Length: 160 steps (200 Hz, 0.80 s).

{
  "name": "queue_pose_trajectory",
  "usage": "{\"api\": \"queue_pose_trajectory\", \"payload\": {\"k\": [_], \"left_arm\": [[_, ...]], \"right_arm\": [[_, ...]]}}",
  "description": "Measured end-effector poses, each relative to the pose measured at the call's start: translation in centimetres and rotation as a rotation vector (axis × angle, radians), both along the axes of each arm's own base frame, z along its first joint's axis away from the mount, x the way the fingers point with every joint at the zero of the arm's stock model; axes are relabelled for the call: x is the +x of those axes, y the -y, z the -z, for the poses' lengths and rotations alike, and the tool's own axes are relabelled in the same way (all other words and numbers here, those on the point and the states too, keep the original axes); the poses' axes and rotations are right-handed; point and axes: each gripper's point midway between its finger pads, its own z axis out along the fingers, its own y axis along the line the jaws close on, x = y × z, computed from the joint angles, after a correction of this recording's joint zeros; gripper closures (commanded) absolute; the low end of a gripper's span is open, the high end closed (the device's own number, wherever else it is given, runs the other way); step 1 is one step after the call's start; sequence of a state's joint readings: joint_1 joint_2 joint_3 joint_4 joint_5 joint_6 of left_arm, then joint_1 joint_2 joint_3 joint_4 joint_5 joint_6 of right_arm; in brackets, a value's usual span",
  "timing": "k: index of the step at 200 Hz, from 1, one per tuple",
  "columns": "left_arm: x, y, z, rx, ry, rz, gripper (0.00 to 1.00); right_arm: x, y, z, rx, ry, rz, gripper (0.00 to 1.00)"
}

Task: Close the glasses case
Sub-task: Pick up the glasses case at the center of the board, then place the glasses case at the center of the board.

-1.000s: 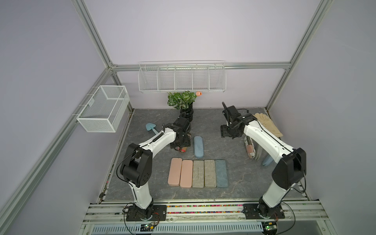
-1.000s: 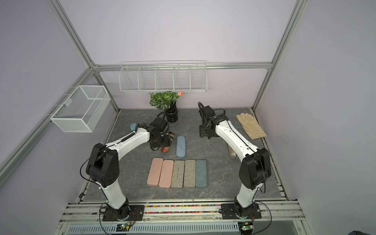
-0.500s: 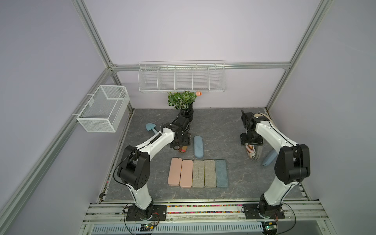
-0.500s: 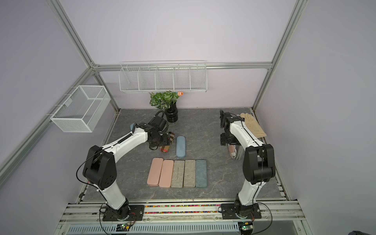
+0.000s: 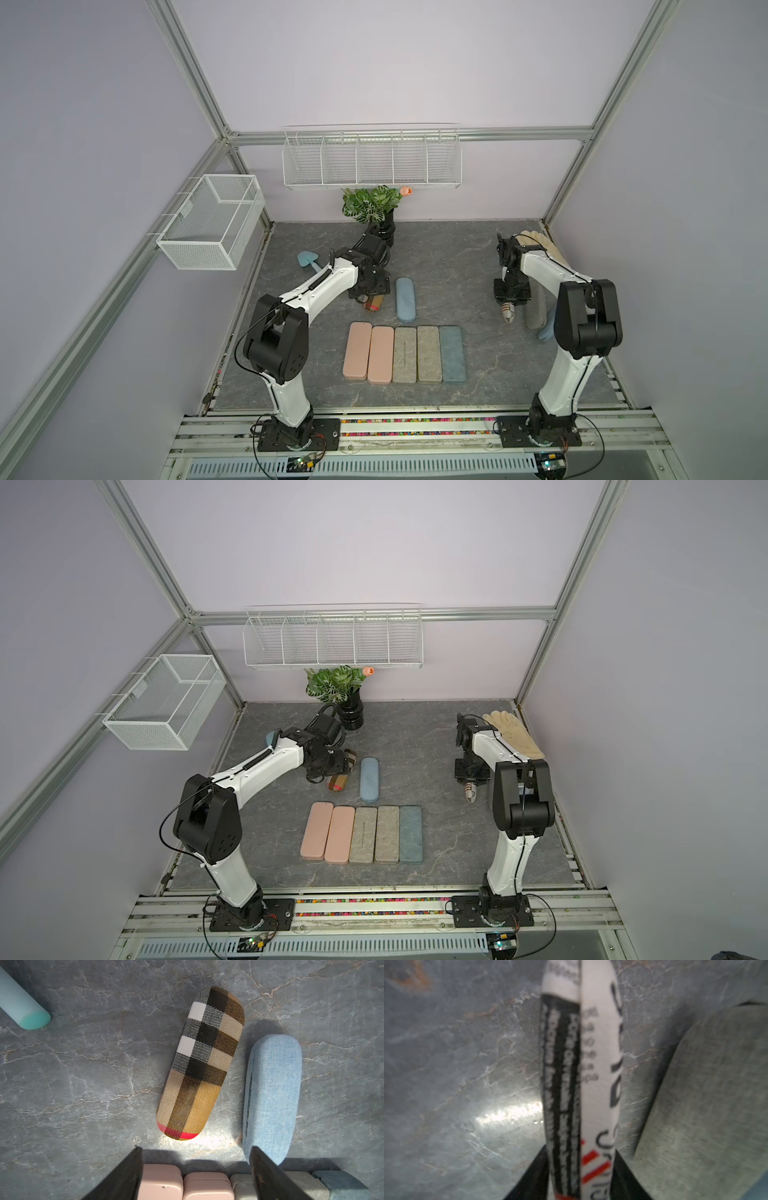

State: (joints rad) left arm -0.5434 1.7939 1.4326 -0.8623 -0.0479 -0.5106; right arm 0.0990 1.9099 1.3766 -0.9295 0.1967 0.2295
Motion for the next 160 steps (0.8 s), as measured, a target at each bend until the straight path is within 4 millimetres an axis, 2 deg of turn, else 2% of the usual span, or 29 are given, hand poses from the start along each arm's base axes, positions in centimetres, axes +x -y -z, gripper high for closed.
{"api": "queue_pose_trajectory", "payload": {"k": [31, 51, 64, 102, 114, 128, 160], "left_arm": [[0.1, -0.4, -0.1, 0.006, -0.002, -0.009, 0.19], [0.5, -1.2, -0.1, 0.008, -0.006, -0.03, 0.19], [0.7, -1.9, -0.1, 0.01, -0.008, -0.048, 0.19], [1.2, -3.3, -0.1, 0.014, -0.014, -0.084, 0.19], [1.2, -3.4, -0.1, 0.014, -0.013, -0.087, 0.19], [1.3, -3.5, -0.3, 0.013, -0.01, -0.089, 0.19], [1.4, -3.8, -0.4, 0.01, -0.006, -0.097, 0.19]], "right_arm": [[0.9, -1.6, -0.2, 0.088, 0.036, -0.002, 0.7], [1.5, -4.3, -0.6, 0.188, 0.067, -0.015, 0.69], [2.0, -7.2, -1.1, 0.273, 0.099, -0.04, 0.69], [2.8, -18.5, -2.5, 0.576, 0.171, -0.164, 0.67], [2.9, -20.9, -2.4, 0.651, 0.17, -0.18, 0.67], [2.9, -22.5, -1.9, 0.708, 0.154, -0.183, 0.67], [2.4, -24.2, -0.9, 0.777, 0.118, -0.178, 0.65]]}}
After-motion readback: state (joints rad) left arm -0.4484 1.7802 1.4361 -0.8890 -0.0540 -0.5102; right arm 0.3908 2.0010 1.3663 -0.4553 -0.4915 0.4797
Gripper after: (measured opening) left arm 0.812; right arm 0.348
